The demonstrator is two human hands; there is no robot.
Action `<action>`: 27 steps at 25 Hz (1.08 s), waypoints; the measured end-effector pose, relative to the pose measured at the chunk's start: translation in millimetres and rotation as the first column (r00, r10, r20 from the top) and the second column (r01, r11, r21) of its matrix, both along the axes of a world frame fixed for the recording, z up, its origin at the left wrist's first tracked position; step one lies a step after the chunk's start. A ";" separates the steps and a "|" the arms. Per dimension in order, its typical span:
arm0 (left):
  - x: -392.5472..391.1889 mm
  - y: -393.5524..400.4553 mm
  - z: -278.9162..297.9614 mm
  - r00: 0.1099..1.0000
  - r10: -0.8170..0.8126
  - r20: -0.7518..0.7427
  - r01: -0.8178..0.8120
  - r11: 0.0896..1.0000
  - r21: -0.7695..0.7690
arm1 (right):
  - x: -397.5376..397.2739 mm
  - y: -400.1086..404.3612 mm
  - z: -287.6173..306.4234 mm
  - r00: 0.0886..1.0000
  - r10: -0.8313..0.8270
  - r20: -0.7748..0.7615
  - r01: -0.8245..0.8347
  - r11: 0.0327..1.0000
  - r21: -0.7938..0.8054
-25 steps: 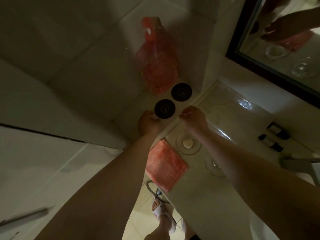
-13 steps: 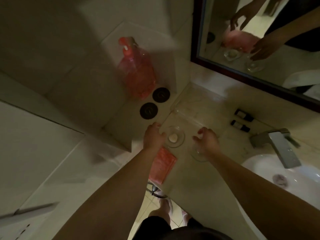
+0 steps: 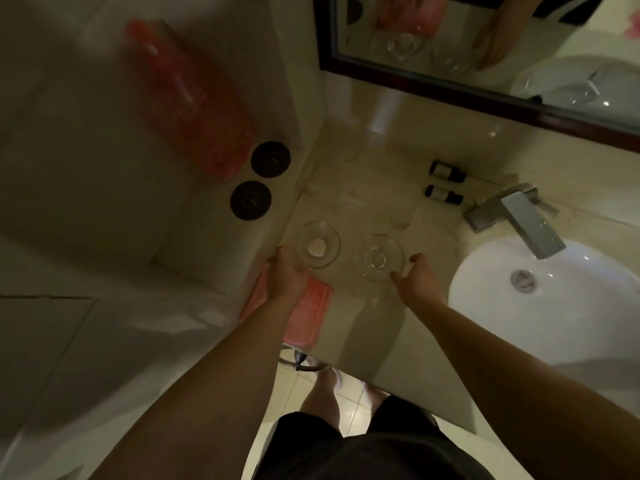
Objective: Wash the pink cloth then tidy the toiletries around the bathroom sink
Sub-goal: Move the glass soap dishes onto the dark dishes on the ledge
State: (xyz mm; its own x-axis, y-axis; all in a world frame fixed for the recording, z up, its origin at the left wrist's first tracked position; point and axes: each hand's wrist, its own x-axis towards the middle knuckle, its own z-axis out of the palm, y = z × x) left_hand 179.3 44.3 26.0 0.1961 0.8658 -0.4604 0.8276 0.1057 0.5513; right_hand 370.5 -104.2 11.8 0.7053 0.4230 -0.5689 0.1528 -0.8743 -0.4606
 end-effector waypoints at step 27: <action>24.6 9.3 -0.2 0.808 0.492 0.324 -0.342 0.840 -0.420 | 2.8 21.6 8.6 0.894 -0.199 -0.402 0.311 0.920 0.237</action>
